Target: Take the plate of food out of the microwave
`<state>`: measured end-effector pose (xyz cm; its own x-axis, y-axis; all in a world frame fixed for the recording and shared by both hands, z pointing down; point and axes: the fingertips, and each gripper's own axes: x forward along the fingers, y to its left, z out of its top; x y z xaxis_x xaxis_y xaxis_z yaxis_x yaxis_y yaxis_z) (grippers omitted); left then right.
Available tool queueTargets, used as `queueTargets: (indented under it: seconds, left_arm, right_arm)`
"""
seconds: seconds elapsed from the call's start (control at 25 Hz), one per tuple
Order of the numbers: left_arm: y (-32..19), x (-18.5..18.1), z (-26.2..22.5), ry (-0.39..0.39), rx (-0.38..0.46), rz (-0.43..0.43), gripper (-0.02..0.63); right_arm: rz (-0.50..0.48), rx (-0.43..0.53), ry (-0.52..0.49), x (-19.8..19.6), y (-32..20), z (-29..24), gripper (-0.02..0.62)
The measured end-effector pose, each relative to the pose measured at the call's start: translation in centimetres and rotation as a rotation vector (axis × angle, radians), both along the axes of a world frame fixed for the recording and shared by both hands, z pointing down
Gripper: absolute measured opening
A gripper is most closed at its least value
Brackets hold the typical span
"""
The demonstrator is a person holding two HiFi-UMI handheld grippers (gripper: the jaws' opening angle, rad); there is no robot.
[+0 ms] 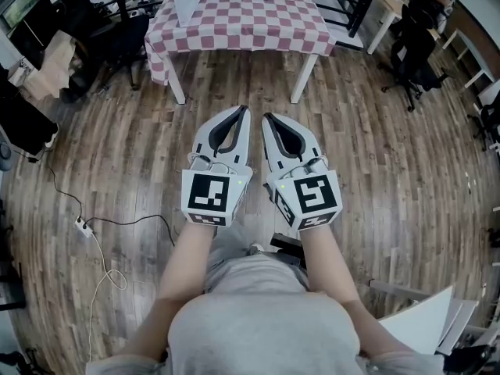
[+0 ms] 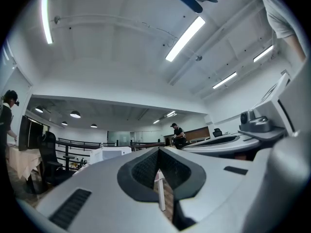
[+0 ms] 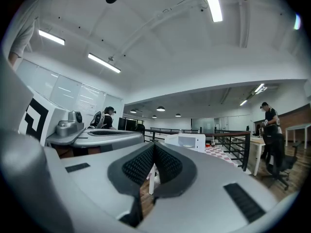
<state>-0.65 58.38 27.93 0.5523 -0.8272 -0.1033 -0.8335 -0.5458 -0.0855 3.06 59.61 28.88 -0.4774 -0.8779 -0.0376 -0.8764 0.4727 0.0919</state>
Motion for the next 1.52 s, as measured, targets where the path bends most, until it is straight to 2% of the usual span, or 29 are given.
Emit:
queueTargets:
  seconds: [0.4,0.72,1.52]
  left_arm:
    - [-4.6,-0.7,-0.2,0.021,0.014,0.006,0.003]
    - [-9.4,-1.3,-0.1,0.021,0.008,0.008,0.002]
    - [-19.3,-6.1,0.7,-0.018,-0.032,0.041,0.003]
  right_arm:
    - [0.012,0.019,0.040,-0.9,-4.2,0.1,0.025]
    - [0.035,0.000,0.025,-0.9,-9.1,0.3,0.025]
    - [0.069,-0.047,0.015,-6.2,-19.8,1.0,0.026]
